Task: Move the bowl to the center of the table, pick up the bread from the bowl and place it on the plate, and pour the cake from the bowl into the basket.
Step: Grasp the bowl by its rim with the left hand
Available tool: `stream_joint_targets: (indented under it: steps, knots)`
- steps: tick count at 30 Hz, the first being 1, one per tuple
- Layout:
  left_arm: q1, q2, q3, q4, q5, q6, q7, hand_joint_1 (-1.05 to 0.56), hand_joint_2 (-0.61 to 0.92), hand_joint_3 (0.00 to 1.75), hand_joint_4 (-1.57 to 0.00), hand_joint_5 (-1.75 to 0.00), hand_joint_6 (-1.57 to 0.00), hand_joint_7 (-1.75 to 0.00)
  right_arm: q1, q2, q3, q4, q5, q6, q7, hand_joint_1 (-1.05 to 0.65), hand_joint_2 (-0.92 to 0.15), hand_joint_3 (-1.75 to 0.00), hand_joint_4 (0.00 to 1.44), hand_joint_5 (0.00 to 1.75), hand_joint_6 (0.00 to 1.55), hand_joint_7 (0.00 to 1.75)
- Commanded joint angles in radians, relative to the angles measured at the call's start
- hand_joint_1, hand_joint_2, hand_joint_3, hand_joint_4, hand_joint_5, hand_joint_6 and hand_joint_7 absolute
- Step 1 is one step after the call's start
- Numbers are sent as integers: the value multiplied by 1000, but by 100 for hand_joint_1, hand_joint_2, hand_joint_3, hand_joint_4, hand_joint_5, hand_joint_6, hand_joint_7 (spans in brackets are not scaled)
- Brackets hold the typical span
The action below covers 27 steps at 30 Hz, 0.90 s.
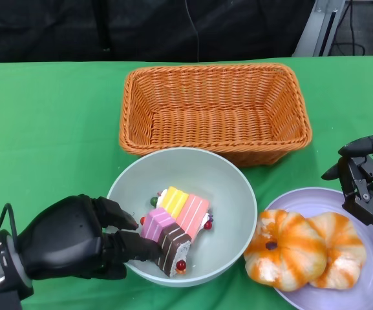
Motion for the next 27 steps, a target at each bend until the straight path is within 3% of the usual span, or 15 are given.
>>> stream_joint_targets:
  steps: [1,13,18,27]
  knots:
    - [-10,11,-12,19,3,-1,-14,-44,92,10,-91,-9,-81,-1,7,1,-8,3,-8,-27,-16,-9,-58,-99,77,161,70,125]
    - [-41,12,-40,46,11,-5,-13,-45,92,10,-91,-10,-85,-2,8,3,-4,-2,0,-16,-17,-11,-55,-103,78,161,70,125]
    - [-45,13,-49,59,14,-1,-13,-45,92,10,-91,-10,-86,-2,11,-3,-5,-9,16,1,1,-12,-59,-95,74,163,68,123]
    - [-57,20,-55,75,-9,-29,-54,-45,92,7,-92,-11,-91,-4,8,2,-7,0,9,-9,-4,-10,-59,-96,75,161,70,123]
